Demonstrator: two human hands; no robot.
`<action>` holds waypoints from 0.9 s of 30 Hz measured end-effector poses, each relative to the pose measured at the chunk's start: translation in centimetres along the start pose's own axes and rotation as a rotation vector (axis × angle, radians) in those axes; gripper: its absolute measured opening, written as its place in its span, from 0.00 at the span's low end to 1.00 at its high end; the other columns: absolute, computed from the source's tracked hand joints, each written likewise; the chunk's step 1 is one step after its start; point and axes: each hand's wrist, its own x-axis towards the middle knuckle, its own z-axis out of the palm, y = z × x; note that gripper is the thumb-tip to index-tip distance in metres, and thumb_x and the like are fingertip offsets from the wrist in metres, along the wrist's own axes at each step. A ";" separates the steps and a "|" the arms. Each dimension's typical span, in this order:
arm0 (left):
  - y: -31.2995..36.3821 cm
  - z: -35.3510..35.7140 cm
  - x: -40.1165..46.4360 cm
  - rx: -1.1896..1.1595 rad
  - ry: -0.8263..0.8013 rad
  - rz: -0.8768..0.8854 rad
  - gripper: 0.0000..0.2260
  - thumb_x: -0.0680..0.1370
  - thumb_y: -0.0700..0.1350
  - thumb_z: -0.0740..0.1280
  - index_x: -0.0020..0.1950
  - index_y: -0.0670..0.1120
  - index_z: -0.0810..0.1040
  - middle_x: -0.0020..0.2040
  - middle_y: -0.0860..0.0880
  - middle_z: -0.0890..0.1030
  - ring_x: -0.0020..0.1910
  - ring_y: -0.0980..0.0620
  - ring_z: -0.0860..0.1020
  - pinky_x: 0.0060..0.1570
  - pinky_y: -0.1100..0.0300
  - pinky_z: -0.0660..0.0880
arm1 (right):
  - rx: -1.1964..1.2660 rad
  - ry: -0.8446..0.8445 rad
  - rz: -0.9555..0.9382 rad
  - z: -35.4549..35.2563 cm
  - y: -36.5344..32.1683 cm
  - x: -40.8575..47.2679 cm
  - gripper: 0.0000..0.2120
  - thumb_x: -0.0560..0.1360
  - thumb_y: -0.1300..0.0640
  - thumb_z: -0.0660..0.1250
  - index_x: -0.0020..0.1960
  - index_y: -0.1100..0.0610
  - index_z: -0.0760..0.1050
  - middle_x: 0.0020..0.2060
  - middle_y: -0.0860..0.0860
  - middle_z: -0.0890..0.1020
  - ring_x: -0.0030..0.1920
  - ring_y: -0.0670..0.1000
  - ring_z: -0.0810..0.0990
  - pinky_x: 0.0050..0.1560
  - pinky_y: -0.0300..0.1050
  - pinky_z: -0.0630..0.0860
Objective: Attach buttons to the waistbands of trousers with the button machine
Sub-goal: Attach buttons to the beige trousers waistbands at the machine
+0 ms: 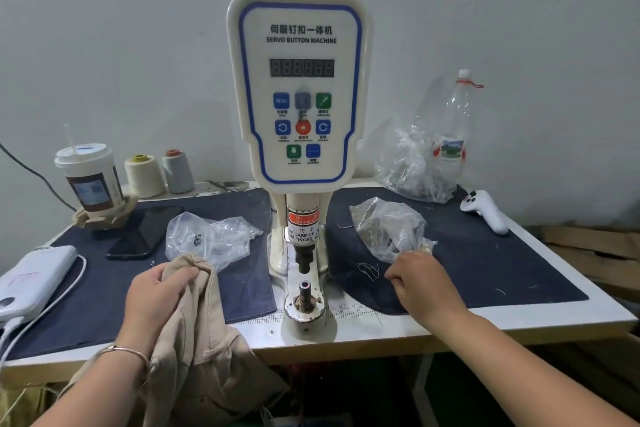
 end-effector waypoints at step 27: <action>-0.5 0.0 0.3 -0.013 0.013 -0.007 0.08 0.74 0.43 0.73 0.35 0.45 0.81 0.33 0.47 0.79 0.36 0.50 0.73 0.42 0.53 0.70 | 0.377 0.044 0.139 3.0 2.4 -0.5 0.09 0.72 0.60 0.73 0.37 0.49 0.78 0.41 0.44 0.76 0.49 0.46 0.73 0.46 0.33 0.64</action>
